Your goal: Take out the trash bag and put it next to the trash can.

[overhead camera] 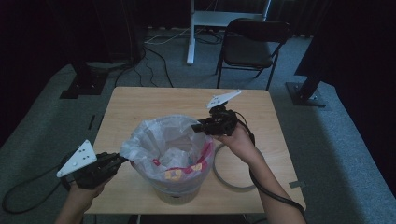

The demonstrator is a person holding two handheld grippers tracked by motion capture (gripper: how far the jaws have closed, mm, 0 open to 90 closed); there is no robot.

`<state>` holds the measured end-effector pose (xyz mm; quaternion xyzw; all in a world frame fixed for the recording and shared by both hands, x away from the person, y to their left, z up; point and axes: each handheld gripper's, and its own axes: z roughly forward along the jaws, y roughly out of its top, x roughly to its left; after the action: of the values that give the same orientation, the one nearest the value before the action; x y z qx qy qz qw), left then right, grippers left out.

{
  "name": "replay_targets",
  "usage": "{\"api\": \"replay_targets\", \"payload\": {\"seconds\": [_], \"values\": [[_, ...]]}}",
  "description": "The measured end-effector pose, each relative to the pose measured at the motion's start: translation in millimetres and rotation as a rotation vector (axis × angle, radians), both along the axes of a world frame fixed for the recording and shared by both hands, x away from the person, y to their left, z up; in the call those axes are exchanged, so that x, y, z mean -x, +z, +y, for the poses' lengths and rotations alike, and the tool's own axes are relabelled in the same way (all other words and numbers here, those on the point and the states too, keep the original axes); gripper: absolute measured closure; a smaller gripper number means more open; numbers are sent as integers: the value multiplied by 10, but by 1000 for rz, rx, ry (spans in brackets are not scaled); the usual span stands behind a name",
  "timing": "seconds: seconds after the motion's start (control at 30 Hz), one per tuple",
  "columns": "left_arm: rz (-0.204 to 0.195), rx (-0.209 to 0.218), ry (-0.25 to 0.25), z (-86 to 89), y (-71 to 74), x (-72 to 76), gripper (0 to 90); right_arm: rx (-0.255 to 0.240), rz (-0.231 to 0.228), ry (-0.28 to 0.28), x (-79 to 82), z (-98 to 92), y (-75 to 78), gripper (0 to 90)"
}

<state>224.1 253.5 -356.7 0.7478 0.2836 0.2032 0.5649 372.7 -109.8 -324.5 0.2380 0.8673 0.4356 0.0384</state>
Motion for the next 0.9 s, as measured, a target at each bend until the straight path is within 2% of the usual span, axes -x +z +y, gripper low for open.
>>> {"api": "replay_targets", "payload": {"seconds": [0.1,0.33,0.4,0.53,0.6,0.67,0.8,0.83,0.9], "values": [[-35,-8,2,-18,92,18,893,-20,-17,-24,3,-6,41,808],[-60,13,-8,-10,266,18,893,-107,-31,-43,3,-120,158,886],[-74,23,-11,-24,325,18,893,-137,-29,-23,9,-131,204,894],[-93,30,-20,-101,457,-13,893,-157,-38,15,52,-86,322,895],[-101,19,-25,-163,512,-26,893,-149,-62,16,85,-47,383,895],[-107,14,-33,-227,543,-40,893,-153,-64,34,108,-7,423,895],[-103,11,-53,-318,576,-68,892,-181,-41,86,148,39,459,895],[-99,5,-58,-376,587,-94,892,-220,-16,131,169,64,473,895],[-91,1,-70,-427,591,-128,892,-259,19,176,187,98,476,895]]}}
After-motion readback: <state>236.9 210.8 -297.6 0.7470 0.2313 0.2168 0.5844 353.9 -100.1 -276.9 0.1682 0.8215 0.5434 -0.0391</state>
